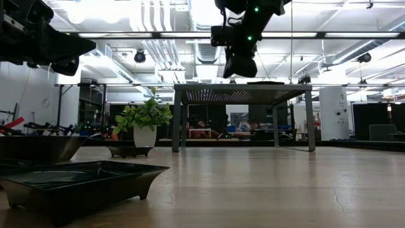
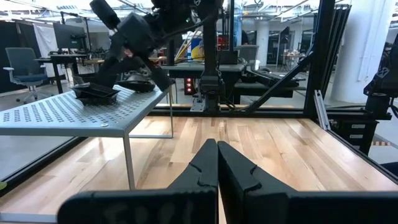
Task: Pick & Place Mini shaped plates
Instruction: Stack the square plate on top of the other square plate on the shelf
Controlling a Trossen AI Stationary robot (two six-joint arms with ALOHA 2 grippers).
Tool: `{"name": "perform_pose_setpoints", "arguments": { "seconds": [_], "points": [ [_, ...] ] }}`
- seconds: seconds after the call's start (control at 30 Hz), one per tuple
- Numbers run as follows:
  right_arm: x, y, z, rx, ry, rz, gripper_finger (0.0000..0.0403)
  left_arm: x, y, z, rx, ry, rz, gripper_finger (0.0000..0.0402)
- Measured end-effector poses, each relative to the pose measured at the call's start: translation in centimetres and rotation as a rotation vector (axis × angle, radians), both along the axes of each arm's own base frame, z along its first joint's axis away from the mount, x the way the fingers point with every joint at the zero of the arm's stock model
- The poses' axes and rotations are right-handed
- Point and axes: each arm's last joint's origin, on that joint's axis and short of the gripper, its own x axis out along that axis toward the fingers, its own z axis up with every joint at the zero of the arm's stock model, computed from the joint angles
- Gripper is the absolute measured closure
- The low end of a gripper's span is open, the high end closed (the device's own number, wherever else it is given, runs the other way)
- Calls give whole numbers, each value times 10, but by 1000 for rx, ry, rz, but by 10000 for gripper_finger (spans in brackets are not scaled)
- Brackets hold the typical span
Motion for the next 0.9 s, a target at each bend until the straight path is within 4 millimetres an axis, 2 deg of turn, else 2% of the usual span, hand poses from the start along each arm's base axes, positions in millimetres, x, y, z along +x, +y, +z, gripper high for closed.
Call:
{"name": "perform_pose_setpoints", "arguments": {
  "seconds": [0.13,0.27,0.5,0.9],
  "points": [
    [5,-5,6,-49,-33,31,394,0,0,0,0,0,0,401],
    [5,-19,10,-67,-82,9,394,0,0,0,0,0,0,401],
    [-4,-45,5,6,-79,-27,394,0,0,0,0,0,0,401],
    [-4,-48,3,62,-87,16,394,0,0,0,0,0,0,401]
  ]
}}
